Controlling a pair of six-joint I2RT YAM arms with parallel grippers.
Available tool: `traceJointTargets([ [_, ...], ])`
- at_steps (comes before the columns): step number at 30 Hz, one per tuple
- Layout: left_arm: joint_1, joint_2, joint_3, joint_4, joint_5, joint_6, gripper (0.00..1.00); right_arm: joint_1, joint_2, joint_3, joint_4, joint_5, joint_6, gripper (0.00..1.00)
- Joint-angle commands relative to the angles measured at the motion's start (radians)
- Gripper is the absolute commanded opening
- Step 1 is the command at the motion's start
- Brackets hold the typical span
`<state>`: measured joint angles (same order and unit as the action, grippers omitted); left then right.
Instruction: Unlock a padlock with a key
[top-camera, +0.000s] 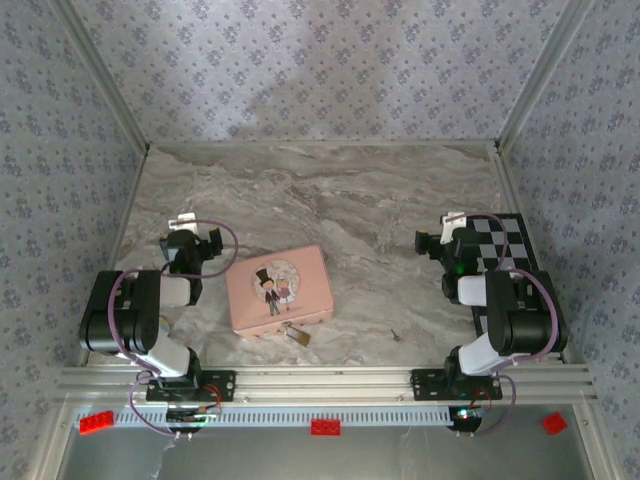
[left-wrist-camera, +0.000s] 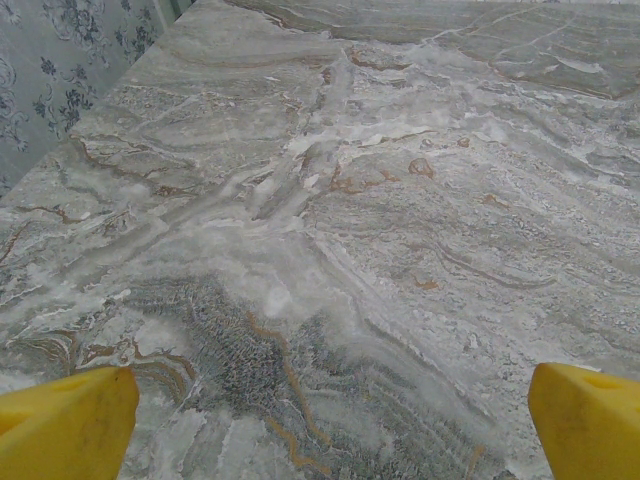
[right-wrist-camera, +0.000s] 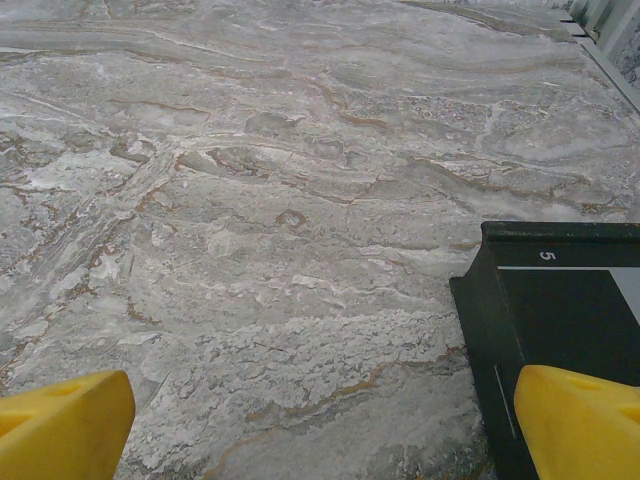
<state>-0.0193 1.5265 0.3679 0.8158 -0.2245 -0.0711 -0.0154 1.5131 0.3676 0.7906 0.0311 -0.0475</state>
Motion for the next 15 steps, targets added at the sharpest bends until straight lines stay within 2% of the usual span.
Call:
traceJointTargets([
  [1, 0.006, 0.007, 0.025, 0.036, -0.009, 0.008, 1.00, -0.009, 0.012, 0.026, 0.019, 0.013, 0.016, 0.99],
  [15, 0.006, 0.007, 0.025, 0.036, -0.009, 0.008, 1.00, -0.012, 0.009, 0.023, 0.023, 0.005, 0.016, 0.99],
])
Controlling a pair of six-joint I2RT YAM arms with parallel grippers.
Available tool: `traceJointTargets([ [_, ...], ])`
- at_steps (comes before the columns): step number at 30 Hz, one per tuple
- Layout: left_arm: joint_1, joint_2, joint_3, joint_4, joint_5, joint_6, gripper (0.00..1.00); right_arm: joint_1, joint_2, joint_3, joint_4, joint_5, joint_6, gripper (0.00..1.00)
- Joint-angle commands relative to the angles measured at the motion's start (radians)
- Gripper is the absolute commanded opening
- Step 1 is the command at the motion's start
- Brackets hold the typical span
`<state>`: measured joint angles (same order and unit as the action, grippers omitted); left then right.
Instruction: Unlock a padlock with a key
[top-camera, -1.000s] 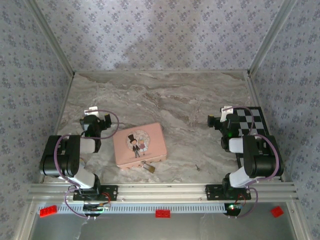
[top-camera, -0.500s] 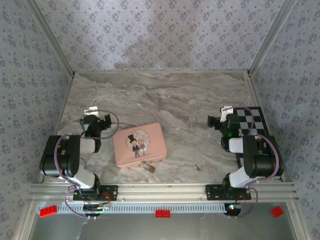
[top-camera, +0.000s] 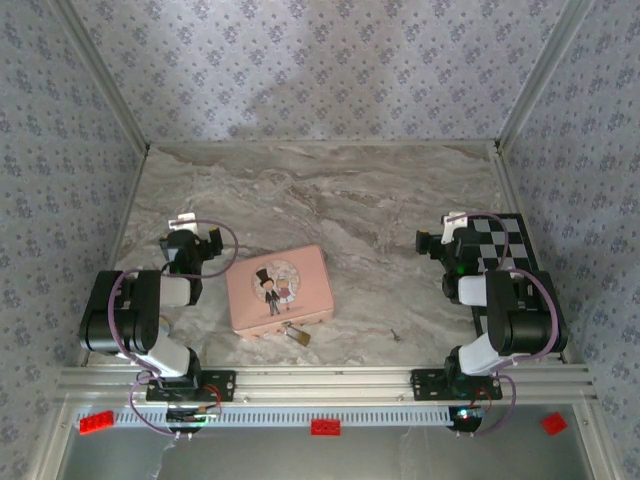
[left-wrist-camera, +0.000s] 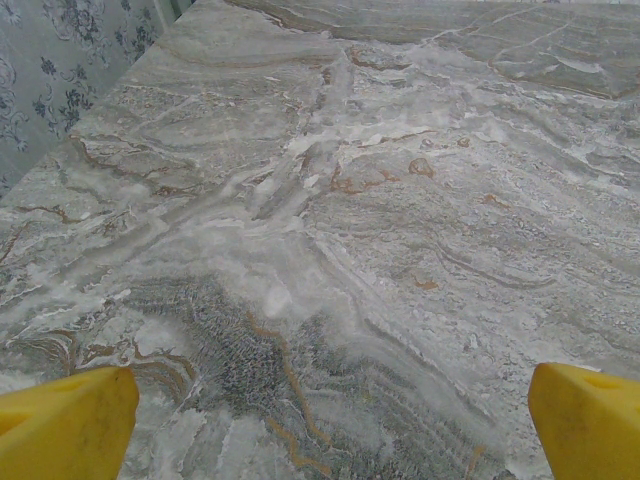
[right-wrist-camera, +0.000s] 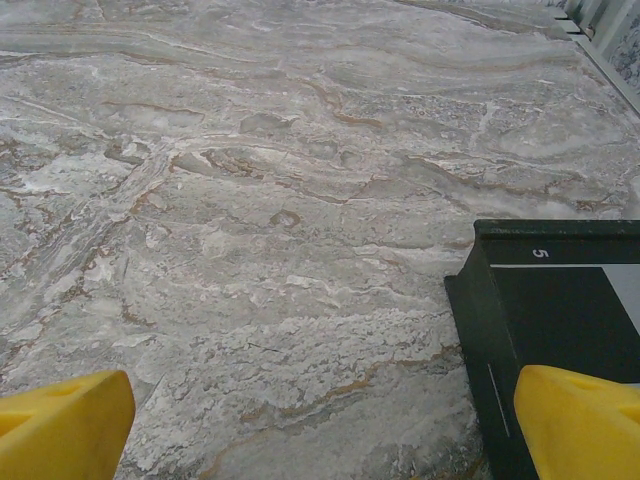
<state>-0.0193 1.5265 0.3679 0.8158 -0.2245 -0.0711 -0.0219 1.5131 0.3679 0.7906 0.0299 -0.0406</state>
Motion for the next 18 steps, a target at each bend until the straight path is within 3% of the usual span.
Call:
traceJointTargets([
  [1, 0.006, 0.006, 0.023, 0.042, -0.013, 0.008, 1.00, -0.006, 0.009, 0.021, 0.025, -0.017, -0.002, 0.99],
  [5, 0.007, -0.086, 0.000, 0.001, -0.043, -0.003, 1.00, 0.014, -0.030, -0.009, 0.046, -0.050, -0.042, 0.99],
  [8, 0.006, -0.228, -0.013, -0.124, -0.102, -0.029, 1.00, 0.038, -0.113, -0.039, 0.032, -0.033, -0.062, 0.99],
  [11, 0.005, -0.410, -0.009, -0.293, -0.120, -0.066, 1.00, 0.099, -0.249, -0.010, -0.125, -0.010, -0.120, 0.99],
  [14, 0.005, -0.608, 0.047, -0.549, -0.182, -0.192, 1.00, 0.163, -0.404, 0.025, -0.238, -0.026, -0.110, 0.99],
  [18, 0.005, -0.790, 0.165, -0.897, -0.223, -0.435, 1.00, 0.210, -0.615, 0.114, -0.427, -0.004, 0.121, 0.99],
])
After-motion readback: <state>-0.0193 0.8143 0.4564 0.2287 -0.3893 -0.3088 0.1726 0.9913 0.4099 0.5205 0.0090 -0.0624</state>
